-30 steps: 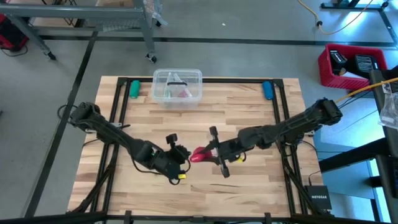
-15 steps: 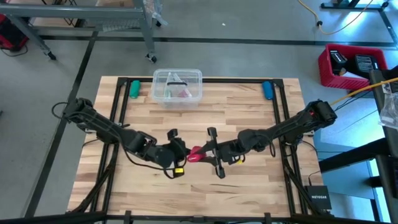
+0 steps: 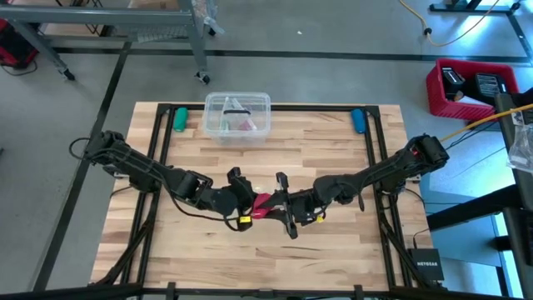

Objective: Roll bandage
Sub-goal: Put the red bandage into the zip bag

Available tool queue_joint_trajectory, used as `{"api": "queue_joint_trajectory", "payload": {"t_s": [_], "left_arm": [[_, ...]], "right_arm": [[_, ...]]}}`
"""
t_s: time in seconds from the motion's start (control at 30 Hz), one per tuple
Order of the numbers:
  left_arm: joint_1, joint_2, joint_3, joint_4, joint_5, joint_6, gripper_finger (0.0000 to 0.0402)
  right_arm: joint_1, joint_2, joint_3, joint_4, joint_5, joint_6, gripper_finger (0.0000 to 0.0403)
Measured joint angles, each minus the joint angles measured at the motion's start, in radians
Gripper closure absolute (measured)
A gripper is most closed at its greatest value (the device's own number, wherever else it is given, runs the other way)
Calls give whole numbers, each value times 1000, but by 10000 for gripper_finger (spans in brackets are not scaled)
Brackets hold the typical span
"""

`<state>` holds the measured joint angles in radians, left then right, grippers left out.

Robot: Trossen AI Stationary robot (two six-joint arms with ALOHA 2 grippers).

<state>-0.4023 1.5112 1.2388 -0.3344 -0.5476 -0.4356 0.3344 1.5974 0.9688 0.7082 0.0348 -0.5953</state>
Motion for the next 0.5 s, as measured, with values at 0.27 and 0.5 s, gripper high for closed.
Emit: {"api": "queue_joint_trajectory", "payload": {"t_s": [0.27, 0.5], "left_arm": [[0, 0, 0, 21, -65, 0, 400], [-1, 0, 0, 46, -86, 16, 400]], "right_arm": [[12, 1, -1, -58, 7, 5, 310], [13, 0, 0, -113, 88, -8, 310]]}}
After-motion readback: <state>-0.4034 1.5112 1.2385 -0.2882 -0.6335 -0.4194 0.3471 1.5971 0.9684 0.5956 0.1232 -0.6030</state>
